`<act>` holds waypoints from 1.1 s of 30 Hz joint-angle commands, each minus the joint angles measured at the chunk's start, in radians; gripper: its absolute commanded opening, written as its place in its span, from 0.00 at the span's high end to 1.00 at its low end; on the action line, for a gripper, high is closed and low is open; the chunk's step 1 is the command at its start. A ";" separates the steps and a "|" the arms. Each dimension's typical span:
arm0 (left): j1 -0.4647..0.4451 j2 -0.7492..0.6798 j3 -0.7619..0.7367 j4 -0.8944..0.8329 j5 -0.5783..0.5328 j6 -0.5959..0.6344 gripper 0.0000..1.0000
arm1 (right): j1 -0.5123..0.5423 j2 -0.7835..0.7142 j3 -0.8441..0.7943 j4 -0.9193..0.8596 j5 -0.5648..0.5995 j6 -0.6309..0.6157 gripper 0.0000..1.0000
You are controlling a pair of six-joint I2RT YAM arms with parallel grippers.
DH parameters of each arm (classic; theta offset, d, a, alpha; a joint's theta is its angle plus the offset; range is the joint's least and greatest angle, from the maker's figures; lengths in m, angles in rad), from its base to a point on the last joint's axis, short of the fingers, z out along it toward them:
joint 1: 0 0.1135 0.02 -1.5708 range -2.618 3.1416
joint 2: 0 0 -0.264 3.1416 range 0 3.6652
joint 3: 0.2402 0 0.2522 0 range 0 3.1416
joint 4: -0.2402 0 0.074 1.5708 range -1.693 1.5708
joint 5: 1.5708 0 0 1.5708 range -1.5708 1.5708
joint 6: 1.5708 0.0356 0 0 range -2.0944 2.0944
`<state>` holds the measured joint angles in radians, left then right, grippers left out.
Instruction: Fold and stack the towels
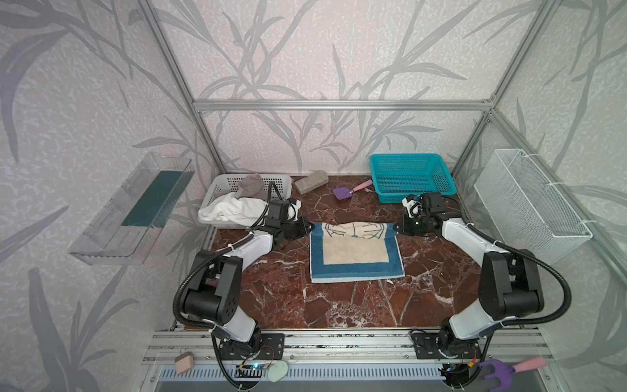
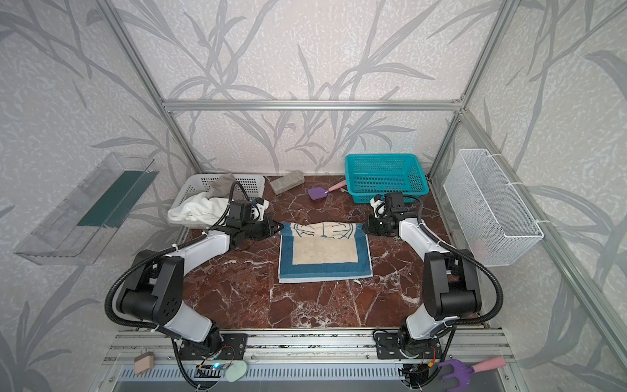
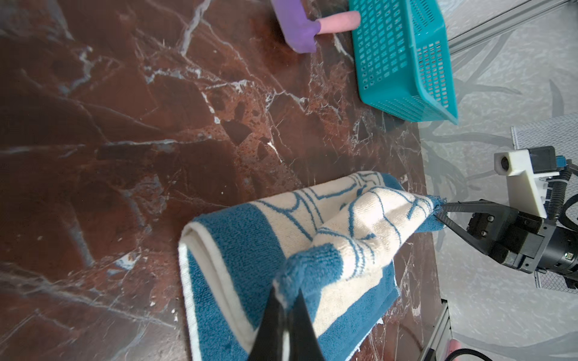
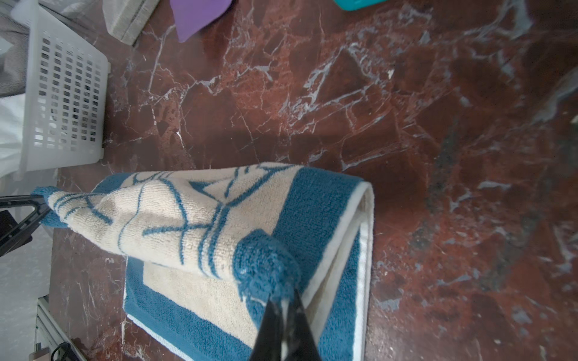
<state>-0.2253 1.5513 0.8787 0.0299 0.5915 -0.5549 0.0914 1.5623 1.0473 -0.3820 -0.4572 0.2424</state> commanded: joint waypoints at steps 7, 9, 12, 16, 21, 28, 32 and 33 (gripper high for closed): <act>-0.044 -0.054 -0.228 0.064 -0.039 -0.032 1.00 | -0.021 -0.117 -0.192 -0.081 0.032 -0.033 1.00; -0.054 -0.040 -0.286 0.111 -0.045 -0.051 1.00 | -0.038 -0.087 -0.231 -0.074 0.015 -0.015 1.00; -0.062 -0.020 -0.338 0.142 -0.055 -0.058 1.00 | -0.056 -0.044 -0.269 -0.043 -0.007 0.001 1.00; -0.062 -0.044 -0.343 0.125 -0.054 -0.054 1.00 | -0.056 -0.044 -0.244 -0.061 -0.019 -0.002 1.00; -0.062 -0.128 -0.272 0.002 -0.069 -0.007 1.00 | -0.056 -0.125 -0.189 -0.128 -0.014 -0.012 1.00; -0.068 -0.272 -0.206 -0.150 -0.095 0.036 1.00 | -0.056 -0.260 -0.185 -0.226 -0.009 -0.013 1.00; -0.086 -0.332 -0.263 -0.175 -0.115 0.032 1.00 | -0.056 -0.301 -0.265 -0.238 0.003 0.019 1.00; -0.088 -0.338 -0.283 -0.175 -0.119 0.028 1.00 | -0.056 -0.303 -0.286 -0.237 0.005 0.029 1.00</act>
<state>-0.3103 1.2316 0.6441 -0.0666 0.5194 -0.5400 0.0444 1.2697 0.8200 -0.5529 -0.4858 0.2462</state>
